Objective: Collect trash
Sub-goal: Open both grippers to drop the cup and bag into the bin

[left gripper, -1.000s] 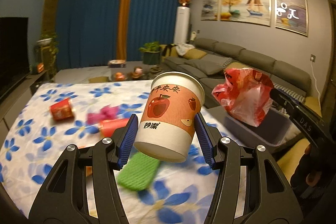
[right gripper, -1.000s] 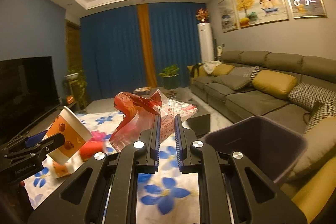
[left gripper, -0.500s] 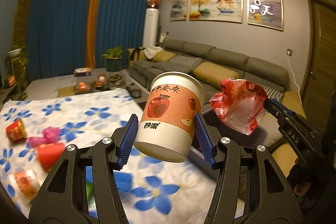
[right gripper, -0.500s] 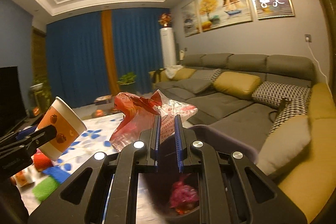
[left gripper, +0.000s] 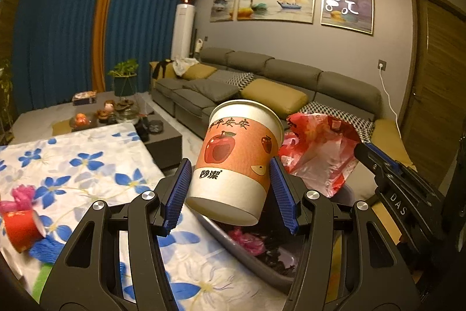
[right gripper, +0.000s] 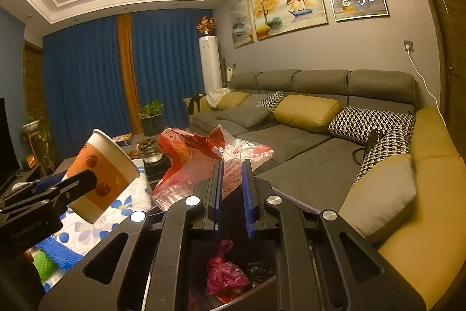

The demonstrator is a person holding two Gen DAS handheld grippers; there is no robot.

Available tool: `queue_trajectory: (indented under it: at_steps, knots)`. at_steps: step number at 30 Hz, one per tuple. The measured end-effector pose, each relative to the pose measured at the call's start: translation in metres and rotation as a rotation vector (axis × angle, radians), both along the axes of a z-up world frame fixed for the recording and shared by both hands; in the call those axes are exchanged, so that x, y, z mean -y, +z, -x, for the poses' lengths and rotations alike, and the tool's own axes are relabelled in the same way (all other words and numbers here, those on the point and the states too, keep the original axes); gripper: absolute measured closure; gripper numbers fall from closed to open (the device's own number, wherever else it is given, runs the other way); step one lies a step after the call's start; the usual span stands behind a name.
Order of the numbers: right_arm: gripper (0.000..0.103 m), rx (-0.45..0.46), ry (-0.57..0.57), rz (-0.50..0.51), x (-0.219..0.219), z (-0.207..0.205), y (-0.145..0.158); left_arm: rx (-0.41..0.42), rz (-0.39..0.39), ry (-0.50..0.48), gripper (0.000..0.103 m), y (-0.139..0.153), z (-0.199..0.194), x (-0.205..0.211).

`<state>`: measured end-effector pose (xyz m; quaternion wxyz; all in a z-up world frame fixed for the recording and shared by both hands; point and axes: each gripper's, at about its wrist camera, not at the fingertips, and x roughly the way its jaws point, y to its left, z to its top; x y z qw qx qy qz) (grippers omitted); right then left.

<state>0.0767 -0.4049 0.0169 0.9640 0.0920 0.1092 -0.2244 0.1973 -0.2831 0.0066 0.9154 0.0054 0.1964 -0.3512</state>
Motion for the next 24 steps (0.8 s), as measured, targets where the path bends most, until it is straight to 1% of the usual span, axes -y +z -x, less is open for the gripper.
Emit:
queue_trajectory:
  at_steps: [5,11,12,13,15,18,22,24]
  knots:
    - [0.089,0.001,-0.009,-0.005,0.008,-0.005,-0.004,-0.011,0.004,-0.015,0.049,-0.005,-0.004,0.018]
    - [0.087,-0.005,-0.014,-0.02,0.014,-0.011,-0.01,-0.022,0.0,-0.024,0.049,-0.011,-0.013,0.029]
    - [0.082,-0.005,-0.011,-0.024,0.016,-0.012,-0.011,-0.023,0.001,-0.025,0.049,-0.012,-0.015,0.029]
    - [0.073,0.001,-0.004,-0.027,0.017,-0.012,-0.011,-0.025,0.001,-0.028,0.049,-0.013,-0.015,0.031]
    - [0.065,0.009,-0.007,-0.027,0.016,-0.01,-0.011,-0.033,0.005,-0.028,0.048,-0.016,-0.017,0.035]
    - [0.065,0.016,-0.032,-0.046,0.023,-0.006,-0.013,-0.054,0.008,-0.033,0.048,-0.02,-0.022,0.038]
    - [0.061,0.022,-0.049,-0.063,0.025,0.0,-0.013,-0.062,-0.005,-0.076,0.046,-0.027,-0.021,0.049]
    - [0.06,0.02,-0.053,-0.062,0.026,0.001,-0.013,-0.057,-0.033,-0.069,0.038,-0.032,-0.02,0.054]
